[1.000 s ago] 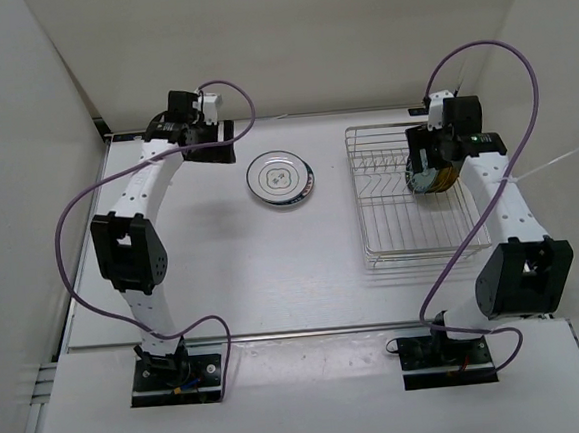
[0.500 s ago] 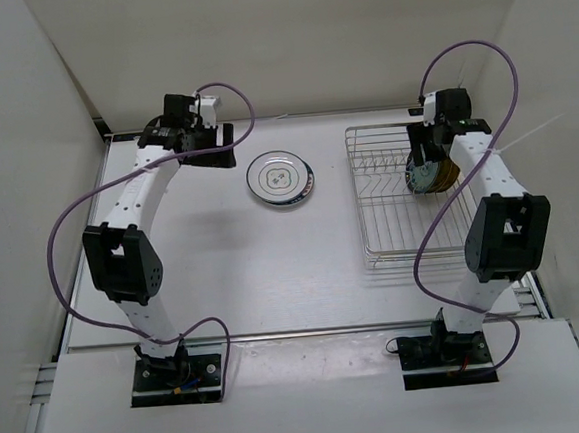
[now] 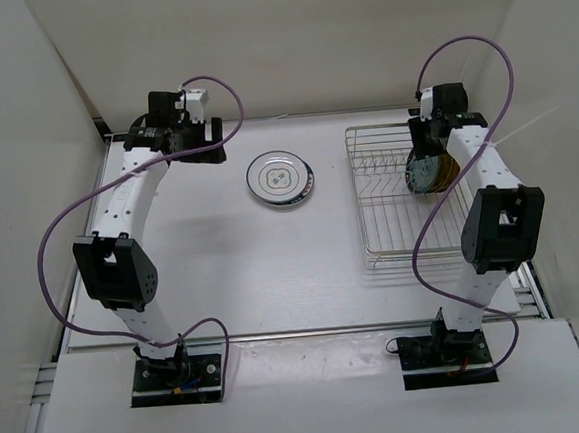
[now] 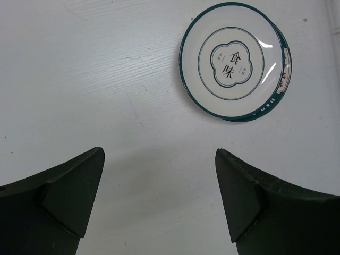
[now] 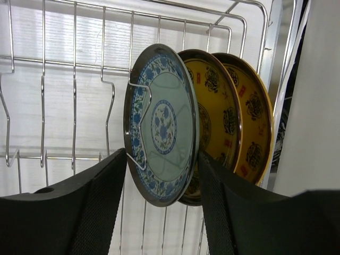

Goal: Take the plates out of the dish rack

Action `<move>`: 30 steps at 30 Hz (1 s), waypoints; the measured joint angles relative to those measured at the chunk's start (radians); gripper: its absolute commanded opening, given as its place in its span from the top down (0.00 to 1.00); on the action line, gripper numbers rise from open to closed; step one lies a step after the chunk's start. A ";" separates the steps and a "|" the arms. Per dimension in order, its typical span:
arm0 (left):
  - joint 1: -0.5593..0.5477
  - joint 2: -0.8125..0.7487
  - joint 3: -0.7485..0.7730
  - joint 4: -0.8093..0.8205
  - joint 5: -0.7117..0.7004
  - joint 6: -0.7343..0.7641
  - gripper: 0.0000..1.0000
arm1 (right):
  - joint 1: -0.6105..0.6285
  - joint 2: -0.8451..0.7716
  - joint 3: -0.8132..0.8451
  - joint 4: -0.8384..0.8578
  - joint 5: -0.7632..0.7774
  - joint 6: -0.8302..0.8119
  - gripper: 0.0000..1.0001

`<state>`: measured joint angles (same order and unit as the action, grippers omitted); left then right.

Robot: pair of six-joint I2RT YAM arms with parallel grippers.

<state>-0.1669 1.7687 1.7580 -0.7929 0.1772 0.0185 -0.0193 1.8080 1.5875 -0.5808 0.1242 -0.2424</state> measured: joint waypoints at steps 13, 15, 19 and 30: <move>0.020 0.000 0.000 0.000 0.018 0.000 0.04 | 0.002 0.029 0.000 -0.026 0.004 0.015 0.76; 0.021 0.000 -0.002 0.000 0.018 -0.001 0.04 | 0.007 0.029 0.000 -0.026 0.014 0.027 0.87; 0.023 0.000 -0.009 0.000 0.018 -0.001 0.04 | 0.005 0.029 0.000 -0.032 0.084 0.053 1.00; 0.029 0.000 -0.012 -0.008 0.018 0.000 0.04 | 0.024 -0.006 0.019 -0.102 0.206 0.106 1.00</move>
<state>-0.1383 1.7687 1.7462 -0.8009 0.1955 0.0185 0.0044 1.8015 1.6062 -0.6830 0.3302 -0.1368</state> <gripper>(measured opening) 0.958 0.087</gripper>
